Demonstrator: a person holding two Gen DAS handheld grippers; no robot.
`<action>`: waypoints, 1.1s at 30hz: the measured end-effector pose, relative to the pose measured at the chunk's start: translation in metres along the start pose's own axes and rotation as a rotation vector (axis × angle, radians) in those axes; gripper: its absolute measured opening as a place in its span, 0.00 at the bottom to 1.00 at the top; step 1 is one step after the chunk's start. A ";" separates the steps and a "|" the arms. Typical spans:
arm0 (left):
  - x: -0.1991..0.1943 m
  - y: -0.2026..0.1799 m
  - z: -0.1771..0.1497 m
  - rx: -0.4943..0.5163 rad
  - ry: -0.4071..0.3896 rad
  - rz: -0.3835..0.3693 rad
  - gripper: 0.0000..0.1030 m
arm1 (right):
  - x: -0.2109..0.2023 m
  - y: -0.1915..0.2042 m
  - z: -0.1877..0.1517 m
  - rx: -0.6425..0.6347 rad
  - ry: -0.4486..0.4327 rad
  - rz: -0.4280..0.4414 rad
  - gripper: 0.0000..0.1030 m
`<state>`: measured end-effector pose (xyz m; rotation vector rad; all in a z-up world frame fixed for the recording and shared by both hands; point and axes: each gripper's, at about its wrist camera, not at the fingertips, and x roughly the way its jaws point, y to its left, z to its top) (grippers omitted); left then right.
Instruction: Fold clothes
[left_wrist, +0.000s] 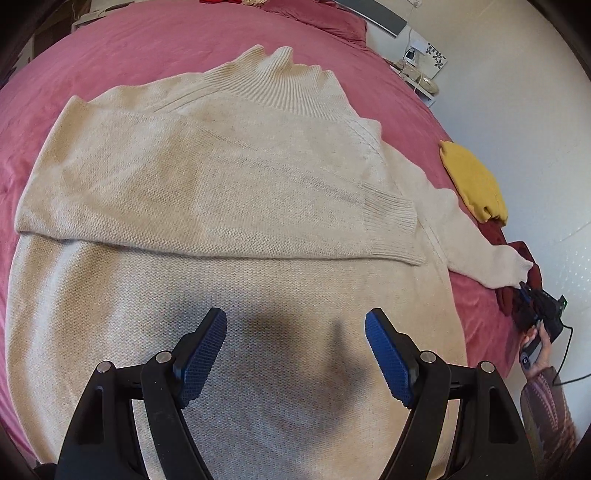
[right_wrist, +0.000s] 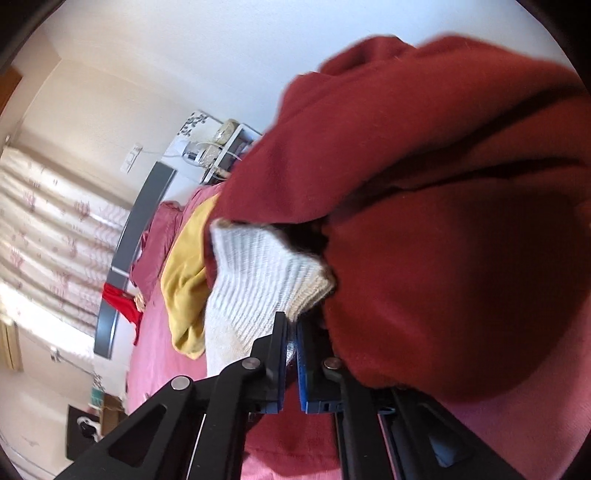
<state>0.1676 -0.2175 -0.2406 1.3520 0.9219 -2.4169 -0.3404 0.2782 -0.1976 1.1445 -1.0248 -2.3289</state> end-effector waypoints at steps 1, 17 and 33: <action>0.000 0.001 0.000 -0.006 0.002 -0.005 0.76 | -0.005 0.008 -0.002 -0.029 0.001 0.006 0.04; -0.060 0.106 0.025 -0.182 -0.096 0.011 0.76 | -0.024 0.316 -0.187 -0.750 0.238 0.364 0.04; -0.097 0.225 0.033 -0.329 -0.176 0.030 0.77 | 0.070 0.456 -0.501 -0.991 0.634 0.571 0.04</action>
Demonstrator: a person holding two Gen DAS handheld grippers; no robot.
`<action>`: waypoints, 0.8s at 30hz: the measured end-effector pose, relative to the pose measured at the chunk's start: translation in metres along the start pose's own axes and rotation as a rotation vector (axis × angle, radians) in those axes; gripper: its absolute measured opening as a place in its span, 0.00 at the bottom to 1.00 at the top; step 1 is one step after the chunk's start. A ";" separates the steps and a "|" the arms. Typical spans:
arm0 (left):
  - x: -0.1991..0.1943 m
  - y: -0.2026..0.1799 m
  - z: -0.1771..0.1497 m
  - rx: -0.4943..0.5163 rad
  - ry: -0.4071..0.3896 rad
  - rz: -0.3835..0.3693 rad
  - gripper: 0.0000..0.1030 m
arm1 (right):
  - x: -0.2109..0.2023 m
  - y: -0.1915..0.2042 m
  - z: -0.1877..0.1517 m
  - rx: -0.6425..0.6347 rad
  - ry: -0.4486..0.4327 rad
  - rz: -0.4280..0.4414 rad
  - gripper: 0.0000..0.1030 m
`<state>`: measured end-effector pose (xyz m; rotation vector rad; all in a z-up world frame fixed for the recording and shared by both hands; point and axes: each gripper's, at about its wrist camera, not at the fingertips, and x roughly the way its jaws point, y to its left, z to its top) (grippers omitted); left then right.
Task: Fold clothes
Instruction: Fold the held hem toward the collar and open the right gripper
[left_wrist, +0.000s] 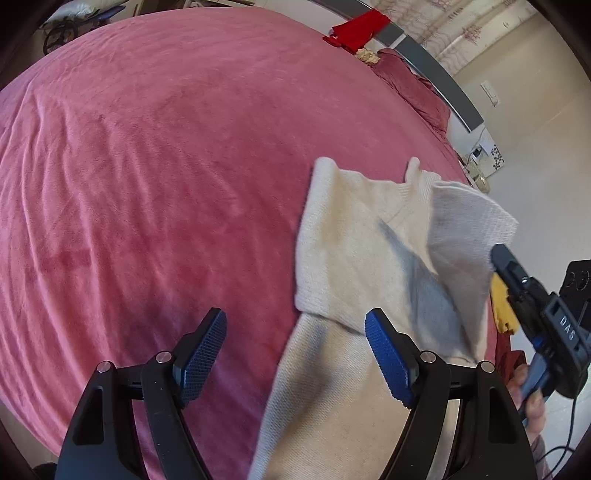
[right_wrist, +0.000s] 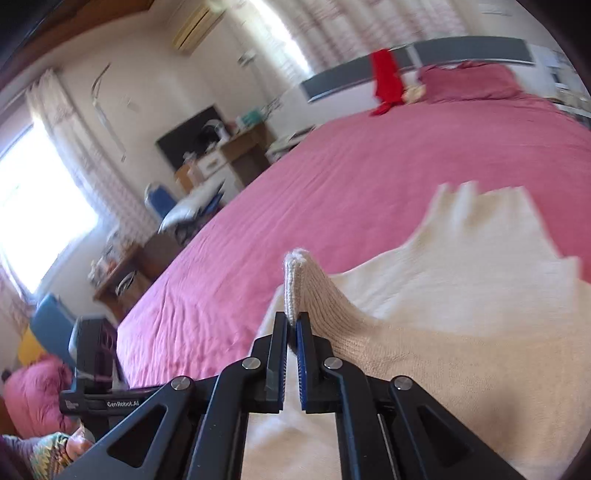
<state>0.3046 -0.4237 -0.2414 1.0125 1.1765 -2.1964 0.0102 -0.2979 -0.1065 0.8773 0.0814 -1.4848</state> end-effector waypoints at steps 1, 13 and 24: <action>0.001 0.003 0.002 -0.004 0.000 -0.004 0.77 | 0.010 0.006 -0.002 -0.009 0.011 0.007 0.04; 0.018 0.011 0.018 -0.029 0.021 -0.017 0.77 | 0.079 0.015 -0.046 -0.035 0.283 -0.032 0.21; 0.050 -0.071 0.054 0.075 0.041 -0.174 0.76 | -0.075 -0.137 -0.053 0.308 0.139 -0.164 0.23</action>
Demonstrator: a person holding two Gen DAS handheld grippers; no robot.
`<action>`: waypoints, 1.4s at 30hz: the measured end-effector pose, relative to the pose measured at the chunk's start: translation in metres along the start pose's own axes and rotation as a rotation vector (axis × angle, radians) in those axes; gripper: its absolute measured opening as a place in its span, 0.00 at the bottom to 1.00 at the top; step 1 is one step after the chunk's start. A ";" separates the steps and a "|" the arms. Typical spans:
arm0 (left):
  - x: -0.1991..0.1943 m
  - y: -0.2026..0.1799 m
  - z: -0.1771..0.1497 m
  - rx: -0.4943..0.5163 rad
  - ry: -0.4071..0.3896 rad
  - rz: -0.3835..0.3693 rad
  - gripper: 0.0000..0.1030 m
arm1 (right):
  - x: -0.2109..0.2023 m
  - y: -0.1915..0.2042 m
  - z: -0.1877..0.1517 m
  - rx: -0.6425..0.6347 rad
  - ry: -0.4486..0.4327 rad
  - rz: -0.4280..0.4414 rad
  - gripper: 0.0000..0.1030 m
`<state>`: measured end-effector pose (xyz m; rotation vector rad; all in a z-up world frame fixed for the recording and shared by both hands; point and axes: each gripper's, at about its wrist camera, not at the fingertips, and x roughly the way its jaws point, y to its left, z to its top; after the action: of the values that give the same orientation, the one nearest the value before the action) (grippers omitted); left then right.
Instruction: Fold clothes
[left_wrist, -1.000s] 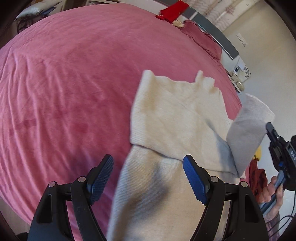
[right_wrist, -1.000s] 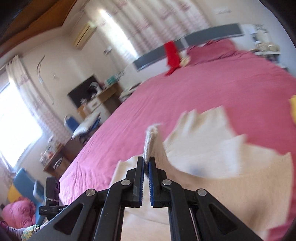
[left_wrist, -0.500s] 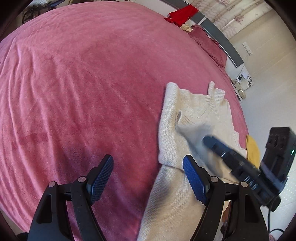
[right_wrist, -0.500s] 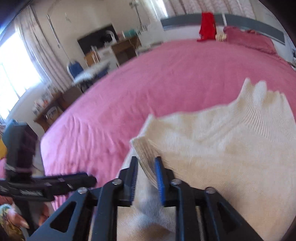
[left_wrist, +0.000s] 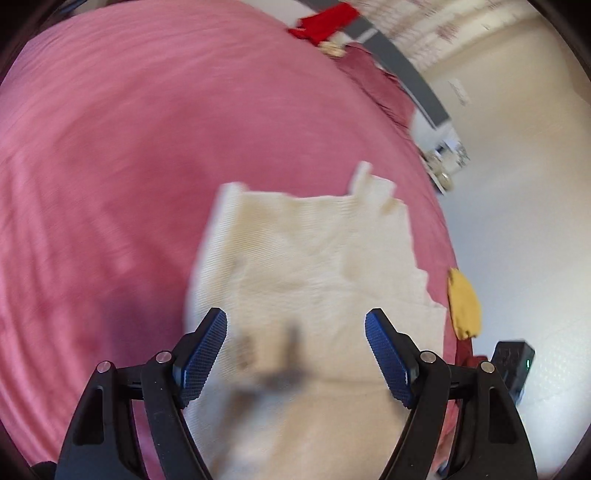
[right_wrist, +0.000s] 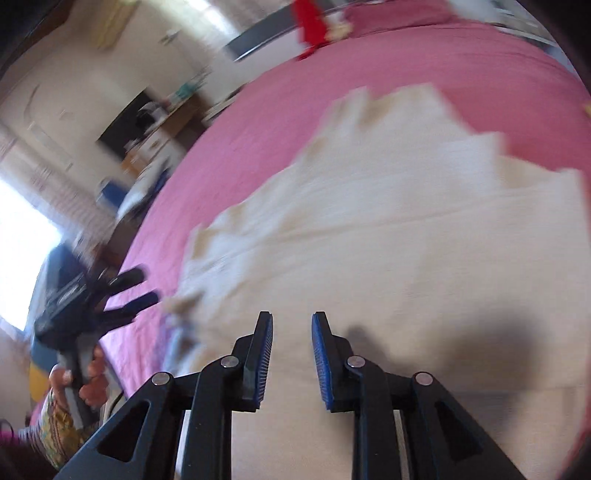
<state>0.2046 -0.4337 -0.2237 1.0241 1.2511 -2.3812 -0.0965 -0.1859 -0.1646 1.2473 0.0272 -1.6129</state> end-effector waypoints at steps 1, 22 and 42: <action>0.009 -0.009 0.002 0.039 0.005 -0.001 0.77 | -0.011 -0.020 0.005 0.046 -0.028 -0.008 0.23; 0.058 -0.020 0.003 0.133 0.043 0.128 0.77 | -0.043 -0.138 0.021 0.269 -0.136 -0.006 0.25; 0.071 -0.102 0.088 0.393 0.234 -0.009 0.77 | -0.017 -0.122 0.091 0.127 0.046 0.034 0.29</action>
<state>0.0601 -0.4373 -0.1763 1.4477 0.8672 -2.6372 -0.2487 -0.1700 -0.1760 1.3746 -0.0678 -1.5770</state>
